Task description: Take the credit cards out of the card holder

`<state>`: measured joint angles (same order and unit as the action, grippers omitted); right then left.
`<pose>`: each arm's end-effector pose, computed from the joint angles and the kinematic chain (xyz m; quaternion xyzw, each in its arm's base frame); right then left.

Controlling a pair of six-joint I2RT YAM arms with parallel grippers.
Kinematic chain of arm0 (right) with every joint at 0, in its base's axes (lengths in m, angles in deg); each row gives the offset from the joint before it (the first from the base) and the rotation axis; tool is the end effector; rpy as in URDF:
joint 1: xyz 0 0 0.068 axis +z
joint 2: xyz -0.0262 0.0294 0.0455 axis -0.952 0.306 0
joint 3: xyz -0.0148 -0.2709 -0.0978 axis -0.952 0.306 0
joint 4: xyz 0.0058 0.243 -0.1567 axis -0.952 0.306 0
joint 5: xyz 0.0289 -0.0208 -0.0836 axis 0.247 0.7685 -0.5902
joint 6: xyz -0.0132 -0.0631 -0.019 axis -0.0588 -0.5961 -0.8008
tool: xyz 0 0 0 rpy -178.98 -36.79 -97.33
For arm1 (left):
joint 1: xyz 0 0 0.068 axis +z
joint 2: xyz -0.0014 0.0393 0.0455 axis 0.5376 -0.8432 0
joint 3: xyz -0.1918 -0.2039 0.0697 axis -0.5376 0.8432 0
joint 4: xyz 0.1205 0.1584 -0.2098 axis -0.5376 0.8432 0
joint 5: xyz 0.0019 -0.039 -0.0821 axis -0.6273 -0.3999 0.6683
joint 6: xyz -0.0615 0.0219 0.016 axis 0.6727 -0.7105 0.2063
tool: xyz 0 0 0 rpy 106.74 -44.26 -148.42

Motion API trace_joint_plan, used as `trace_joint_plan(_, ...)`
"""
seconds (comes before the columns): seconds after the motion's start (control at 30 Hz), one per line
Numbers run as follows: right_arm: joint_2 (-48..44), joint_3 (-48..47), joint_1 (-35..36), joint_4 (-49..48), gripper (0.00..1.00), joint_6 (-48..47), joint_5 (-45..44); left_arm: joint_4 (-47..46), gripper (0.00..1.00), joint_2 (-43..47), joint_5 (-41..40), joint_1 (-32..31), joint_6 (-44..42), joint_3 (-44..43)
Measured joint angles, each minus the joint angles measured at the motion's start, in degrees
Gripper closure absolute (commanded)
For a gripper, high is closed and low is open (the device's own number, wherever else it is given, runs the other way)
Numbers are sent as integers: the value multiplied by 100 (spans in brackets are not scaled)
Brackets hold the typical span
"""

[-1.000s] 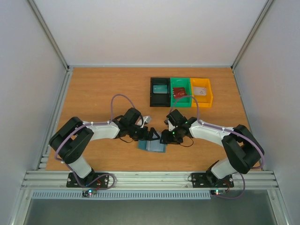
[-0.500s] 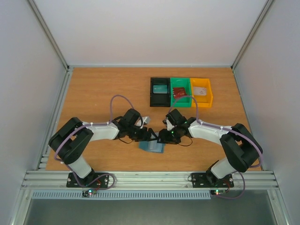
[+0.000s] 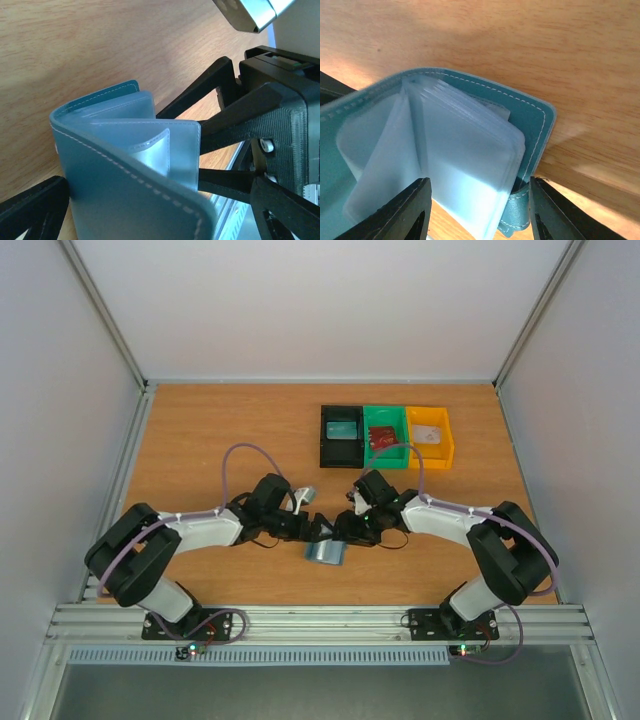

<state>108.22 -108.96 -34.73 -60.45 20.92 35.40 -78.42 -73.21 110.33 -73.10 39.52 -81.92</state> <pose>0.2191 0.1998 0.1298 -0.2562 0.9132 0.3038 0.0903 0.2130 -0.2244 0.1317 0.1467 0.8729 -0.4537 0.1033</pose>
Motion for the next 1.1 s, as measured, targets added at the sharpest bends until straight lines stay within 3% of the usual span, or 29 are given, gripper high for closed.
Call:
trace_joint_plan(0.2,101,37,-164,-385,47,354,348,-46,21,37,22,22,-9,20)
trace_joint_plan(0.57,227,138,-232,-859,46,793,734,74,3,240,-63,76,-50,55)
trace_joint_plan(0.67,225,140,-236,-874,46,833,796,153,4,297,-11,76,-96,55)
trace_joint_plan(0.8,221,140,-236,-881,46,852,857,374,16,328,83,74,-245,28)
trace_joint_plan(1.1,225,138,-210,-997,46,855,1095,1814,8,328,109,94,-2249,-424)
